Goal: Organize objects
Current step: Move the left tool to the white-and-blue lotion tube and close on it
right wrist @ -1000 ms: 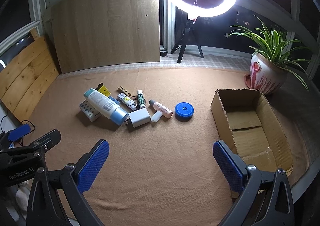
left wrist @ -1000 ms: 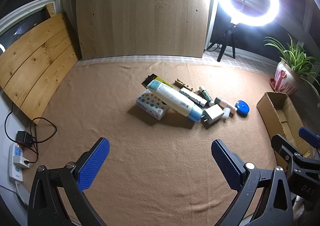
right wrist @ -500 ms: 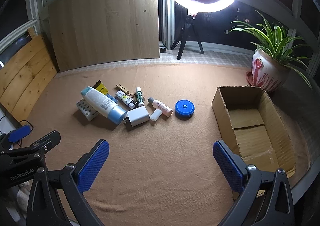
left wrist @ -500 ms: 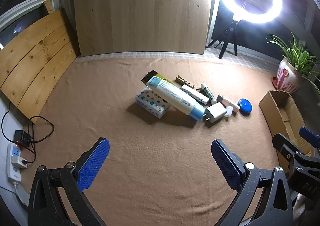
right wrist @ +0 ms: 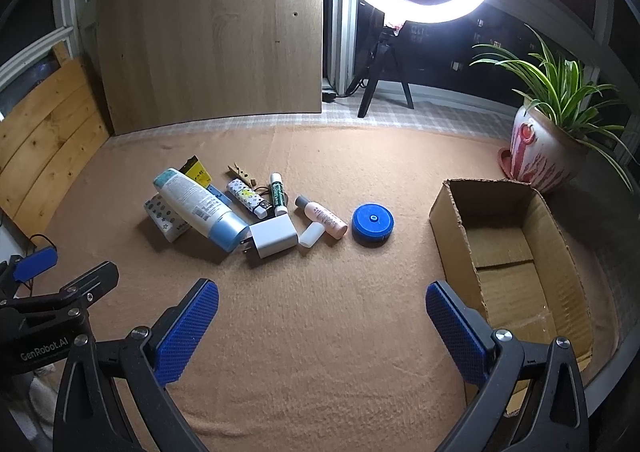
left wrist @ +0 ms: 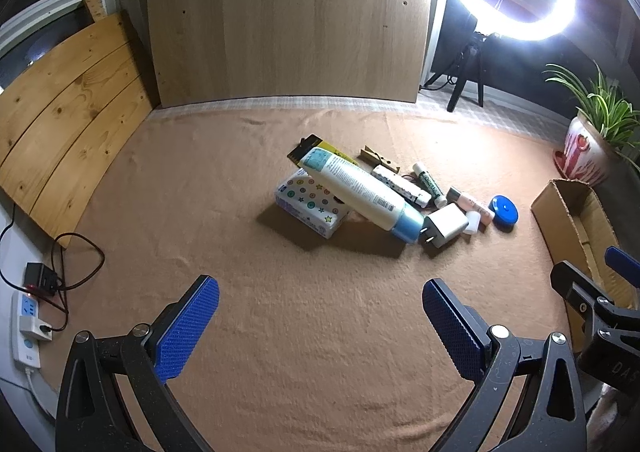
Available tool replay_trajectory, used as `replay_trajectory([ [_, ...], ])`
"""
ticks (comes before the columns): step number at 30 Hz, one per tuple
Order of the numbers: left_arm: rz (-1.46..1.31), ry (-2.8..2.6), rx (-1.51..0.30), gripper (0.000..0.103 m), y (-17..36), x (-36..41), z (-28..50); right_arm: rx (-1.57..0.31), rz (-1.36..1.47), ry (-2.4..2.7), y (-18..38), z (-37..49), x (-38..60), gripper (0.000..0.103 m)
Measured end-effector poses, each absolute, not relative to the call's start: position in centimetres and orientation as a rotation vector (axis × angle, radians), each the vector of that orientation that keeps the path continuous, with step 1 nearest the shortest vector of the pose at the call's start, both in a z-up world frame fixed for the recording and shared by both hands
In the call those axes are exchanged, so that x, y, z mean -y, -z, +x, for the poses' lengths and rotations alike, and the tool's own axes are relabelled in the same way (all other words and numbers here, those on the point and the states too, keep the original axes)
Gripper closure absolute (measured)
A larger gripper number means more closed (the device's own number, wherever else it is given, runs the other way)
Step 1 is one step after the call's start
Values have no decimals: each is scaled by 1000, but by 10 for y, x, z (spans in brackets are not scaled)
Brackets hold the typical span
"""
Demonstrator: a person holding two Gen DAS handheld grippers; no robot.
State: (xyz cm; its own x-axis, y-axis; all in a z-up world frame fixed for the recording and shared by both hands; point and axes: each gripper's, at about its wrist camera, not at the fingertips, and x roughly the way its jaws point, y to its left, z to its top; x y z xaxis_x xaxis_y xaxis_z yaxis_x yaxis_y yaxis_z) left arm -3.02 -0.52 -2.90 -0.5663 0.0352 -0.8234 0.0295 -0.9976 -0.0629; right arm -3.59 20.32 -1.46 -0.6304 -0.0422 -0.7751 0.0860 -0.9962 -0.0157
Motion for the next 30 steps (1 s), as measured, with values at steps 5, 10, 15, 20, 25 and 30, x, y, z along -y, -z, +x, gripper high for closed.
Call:
replay_trajectory([
  [5,-1439,-2785,94,0,31,3,-36,-82,1330,2769,19,-44,-205,1],
  [10,-1431,-2792,94,0,34,4,-47,-95,1338,2762,23,-54,-206,8],
  [15,-1423,-2801,83,1,38,4,-62,-90,1372,2731,30,-66,-209,16],
  [20,-1424,-2798,78,5,40,6,-92,-39,1426,2687,39,-79,-219,29],
  [25,-1426,-2770,64,12,41,0,-131,8,1459,2672,44,-84,-231,30],
  [30,-1445,-2725,-20,17,47,-15,-175,25,1483,2675,47,-85,-239,30],
])
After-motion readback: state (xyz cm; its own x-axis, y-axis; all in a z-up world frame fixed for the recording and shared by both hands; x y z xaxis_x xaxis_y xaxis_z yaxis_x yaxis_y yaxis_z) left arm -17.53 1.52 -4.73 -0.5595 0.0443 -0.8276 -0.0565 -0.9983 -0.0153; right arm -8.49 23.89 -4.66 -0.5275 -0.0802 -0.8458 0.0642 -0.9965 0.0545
